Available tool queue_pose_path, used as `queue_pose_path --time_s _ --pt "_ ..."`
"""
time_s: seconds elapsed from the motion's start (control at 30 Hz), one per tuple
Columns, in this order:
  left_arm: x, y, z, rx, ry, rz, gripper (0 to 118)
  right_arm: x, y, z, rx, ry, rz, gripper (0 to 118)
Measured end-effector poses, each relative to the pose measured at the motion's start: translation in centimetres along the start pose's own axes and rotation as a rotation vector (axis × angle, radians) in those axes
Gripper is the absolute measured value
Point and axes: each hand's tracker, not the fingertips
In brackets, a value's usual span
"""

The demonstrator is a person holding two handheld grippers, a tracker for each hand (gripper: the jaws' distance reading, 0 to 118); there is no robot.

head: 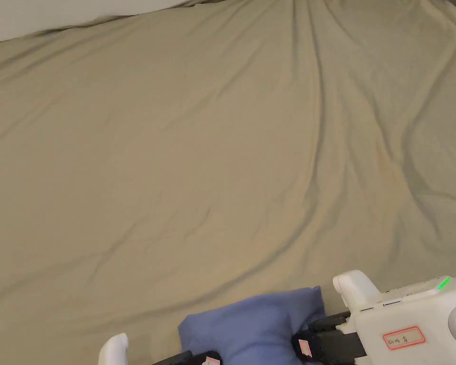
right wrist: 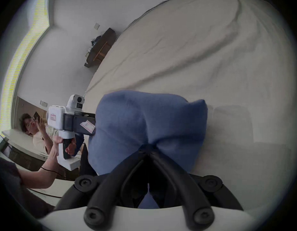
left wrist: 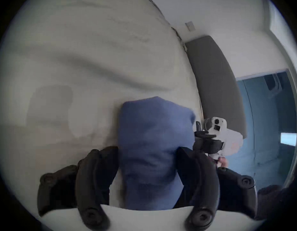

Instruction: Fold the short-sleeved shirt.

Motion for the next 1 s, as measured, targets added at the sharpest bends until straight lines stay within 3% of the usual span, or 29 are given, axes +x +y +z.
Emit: queue_pose_path --time_s 0.03,0.07,0.1,0.17,0.33,0.5,0.6,0.8,1.0 --pt "1.0 0.0 -0.4 0.029 -0.037 -0.069 72 0.1 0.0 0.1 0.002 -0.001 -0.002 2" --pt "1.7 0.0 -1.0 0.0 -0.033 -0.116 42 0.1 -0.1 0.3 0.01 0.002 -0.013 2" --pt "1.8 -0.1 -1.6 -0.012 -0.043 -0.109 40 0.0 -0.3 0.5 0.016 -0.005 -0.019 2" --pt "1.1 0.0 -1.5 -0.015 -0.134 -0.028 39 -0.5 -0.4 1.1 0.027 -0.035 -0.007 2" --pt "-0.1 1.1 3.5 0.094 -0.194 -0.019 37 -3.0 0.2 4.0 0.126 -0.006 0.006 2" --pt "-2.8 3.9 11.2 0.076 0.001 -0.049 37 -6.3 1.5 5.2 0.195 0.008 0.057 2" --pt "-3.6 5.6 16.8 0.1 0.193 -0.106 37 -7.6 2.0 4.8 0.213 0.025 0.067 2" --pt "-7.5 8.2 26.4 0.125 0.467 -0.052 37 -9.4 2.5 3.5 0.214 0.039 0.095 2" --pt "-11.1 9.0 30.3 0.107 0.688 0.062 41 -10.3 2.5 2.9 0.193 0.029 0.119 2"
